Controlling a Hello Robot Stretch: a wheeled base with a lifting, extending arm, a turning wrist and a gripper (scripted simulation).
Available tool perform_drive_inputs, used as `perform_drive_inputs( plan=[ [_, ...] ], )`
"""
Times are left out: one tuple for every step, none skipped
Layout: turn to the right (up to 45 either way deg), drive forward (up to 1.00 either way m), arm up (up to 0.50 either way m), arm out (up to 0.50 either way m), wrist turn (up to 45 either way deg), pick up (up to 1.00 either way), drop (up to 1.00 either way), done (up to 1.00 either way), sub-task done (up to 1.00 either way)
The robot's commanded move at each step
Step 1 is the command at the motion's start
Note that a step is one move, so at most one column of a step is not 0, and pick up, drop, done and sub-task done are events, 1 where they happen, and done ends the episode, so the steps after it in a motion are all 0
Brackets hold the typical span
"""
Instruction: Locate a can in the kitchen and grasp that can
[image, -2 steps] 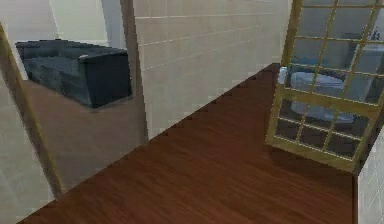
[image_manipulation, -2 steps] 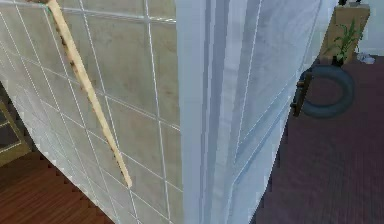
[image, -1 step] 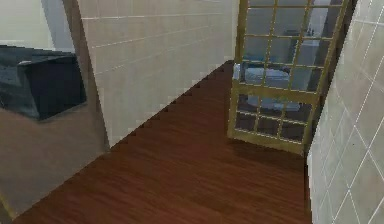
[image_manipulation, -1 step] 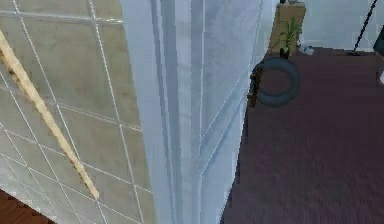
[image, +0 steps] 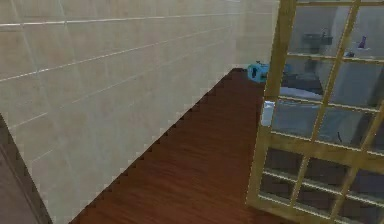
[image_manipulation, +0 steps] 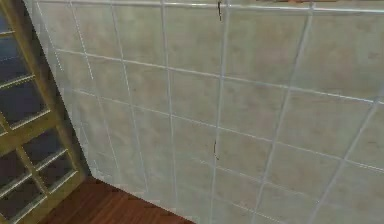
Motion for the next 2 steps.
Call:
perform_drive_inputs(
  plan=[
    [0.0, 1.00, 0.00, 0.00, 0.0, 0.00, 0.00, 0.00, 0.00],
    [6.0, 0.00, 0.00, 0.00, 0.0, 0.00, 0.00, 0.00, 0.00]
  ],
)
